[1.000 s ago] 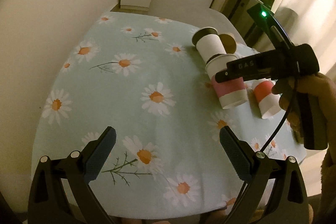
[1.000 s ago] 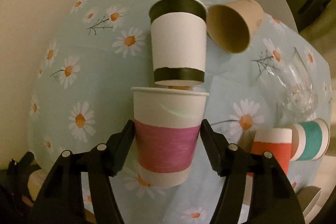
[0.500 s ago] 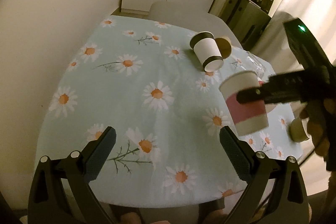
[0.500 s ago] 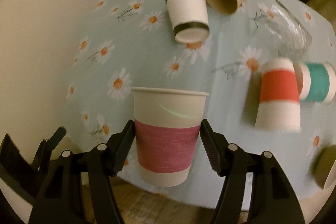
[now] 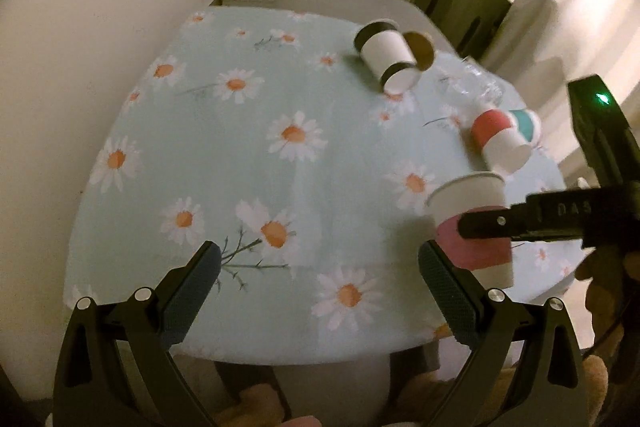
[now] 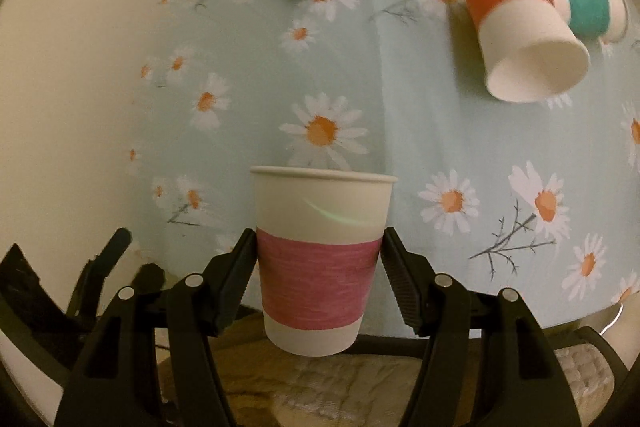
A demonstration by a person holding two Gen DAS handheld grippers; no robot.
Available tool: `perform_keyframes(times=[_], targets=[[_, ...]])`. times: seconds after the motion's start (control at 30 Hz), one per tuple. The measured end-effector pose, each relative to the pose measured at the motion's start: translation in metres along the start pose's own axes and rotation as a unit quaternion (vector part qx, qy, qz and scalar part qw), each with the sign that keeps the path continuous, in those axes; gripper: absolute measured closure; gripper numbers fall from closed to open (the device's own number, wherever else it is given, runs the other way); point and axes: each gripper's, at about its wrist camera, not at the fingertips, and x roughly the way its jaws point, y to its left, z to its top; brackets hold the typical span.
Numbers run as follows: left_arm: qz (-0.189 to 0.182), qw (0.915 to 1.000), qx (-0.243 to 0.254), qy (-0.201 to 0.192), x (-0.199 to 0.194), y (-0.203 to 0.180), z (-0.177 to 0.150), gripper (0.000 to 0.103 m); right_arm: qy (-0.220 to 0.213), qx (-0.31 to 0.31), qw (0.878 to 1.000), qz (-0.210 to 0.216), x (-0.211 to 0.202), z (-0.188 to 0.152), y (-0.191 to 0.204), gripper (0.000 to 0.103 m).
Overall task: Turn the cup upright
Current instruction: 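Lift the pink-banded cup with the right gripper and rotate it upright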
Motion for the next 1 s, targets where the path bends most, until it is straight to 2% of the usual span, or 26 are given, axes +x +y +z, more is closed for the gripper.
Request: perform_keyframes(times=[0.3,0.37,0.47,0.6,0.67,0.8,0.9,1.0], targets=[[0.003,0.9999,0.011,0.01,0.007,-0.006,-0.002,0.007,0.006,-0.005,1.0,0.002,0.009,-0.01,0.001,0.036],[0.004,0.9999,0.014,0.009,0.007,-0.008,-0.002,0.007,0.0,-0.002,1.0,0.004,0.001,-0.009,0.0,0.031],[0.006,0.9998,0.013,0.009,0.008,-0.008,-0.001,0.007,-0.008,-0.002,1.0,0.013,-0.009,-0.011,-0.005,0.031],[0.004,0.9998,0.015,0.01,0.009,-0.01,-0.001,0.007,-0.037,-0.001,0.999,0.037,-0.041,-0.017,-0.011,0.031],[-0.008,0.9997,0.018,0.012,0.01,-0.013,-0.002,0.007,-0.066,-0.009,0.997,0.043,-0.066,-0.024,-0.016,0.031],[-0.017,0.9993,0.03,0.014,0.012,-0.023,-0.004,0.007,-0.125,-0.029,0.991,0.024,-0.099,-0.043,-0.024,0.031],[-0.019,0.999,0.035,0.019,0.014,-0.03,-0.006,0.007,-0.159,-0.027,0.987,0.02,-0.108,-0.066,-0.043,0.031],[-0.034,0.9981,0.045,0.024,0.012,-0.04,-0.006,0.007,-0.169,-0.022,0.985,0.031,-0.101,-0.084,-0.061,0.031]])
